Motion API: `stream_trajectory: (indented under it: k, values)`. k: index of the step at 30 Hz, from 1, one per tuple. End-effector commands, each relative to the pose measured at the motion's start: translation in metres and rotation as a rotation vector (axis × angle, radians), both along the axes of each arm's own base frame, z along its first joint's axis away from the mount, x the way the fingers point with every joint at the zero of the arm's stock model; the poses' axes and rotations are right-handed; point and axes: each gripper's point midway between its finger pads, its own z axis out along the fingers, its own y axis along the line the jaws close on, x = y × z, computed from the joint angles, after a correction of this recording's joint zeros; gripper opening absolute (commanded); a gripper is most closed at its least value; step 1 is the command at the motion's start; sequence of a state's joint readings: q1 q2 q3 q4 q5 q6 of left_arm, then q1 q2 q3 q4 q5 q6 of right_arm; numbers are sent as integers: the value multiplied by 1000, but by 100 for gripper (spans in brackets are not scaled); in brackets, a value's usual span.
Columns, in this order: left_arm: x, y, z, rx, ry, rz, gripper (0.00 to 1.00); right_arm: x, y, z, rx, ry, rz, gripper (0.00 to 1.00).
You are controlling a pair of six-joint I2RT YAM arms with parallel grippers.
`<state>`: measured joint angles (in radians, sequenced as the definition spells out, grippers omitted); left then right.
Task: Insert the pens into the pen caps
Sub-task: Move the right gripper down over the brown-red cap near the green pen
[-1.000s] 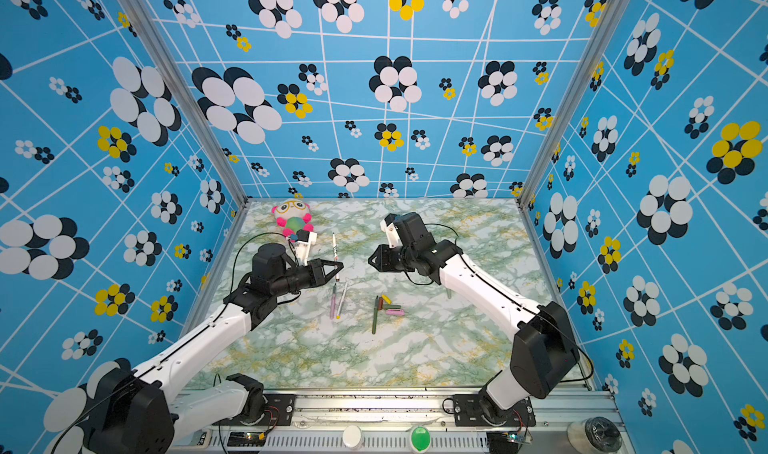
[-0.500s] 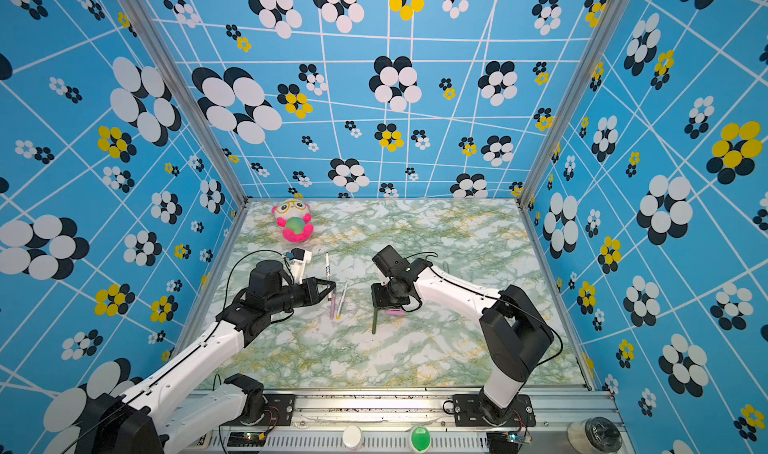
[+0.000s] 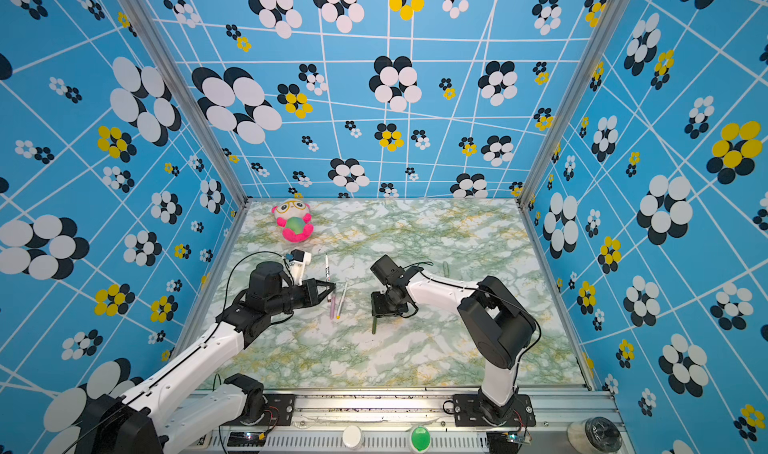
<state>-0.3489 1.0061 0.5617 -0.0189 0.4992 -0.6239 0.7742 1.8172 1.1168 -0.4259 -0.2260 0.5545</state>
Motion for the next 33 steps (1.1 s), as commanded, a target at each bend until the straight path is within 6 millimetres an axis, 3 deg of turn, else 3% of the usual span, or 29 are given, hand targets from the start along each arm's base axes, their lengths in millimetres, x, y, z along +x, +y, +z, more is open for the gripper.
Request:
stream_trajectory:
  k: [1, 10, 21, 27, 33]
  values:
    - [4, 1, 0, 4, -19, 6, 0, 0, 9, -8, 17, 21, 6, 41]
    - [3, 2, -1, 7, -18, 8, 0, 14, 23, -16, 31, 15, 10, 41]
    - [1, 4, 0, 3, -23, 18, 0, 53, 54, -5, 67, -51, 31, 41]
    - [-1, 5, 4, 0, -36, 22, 0, 53, 50, 25, 61, -118, 142, 45]
    - [0, 5, 3, -5, -40, 26, 0, 42, 29, 56, -18, -219, 332, 46]
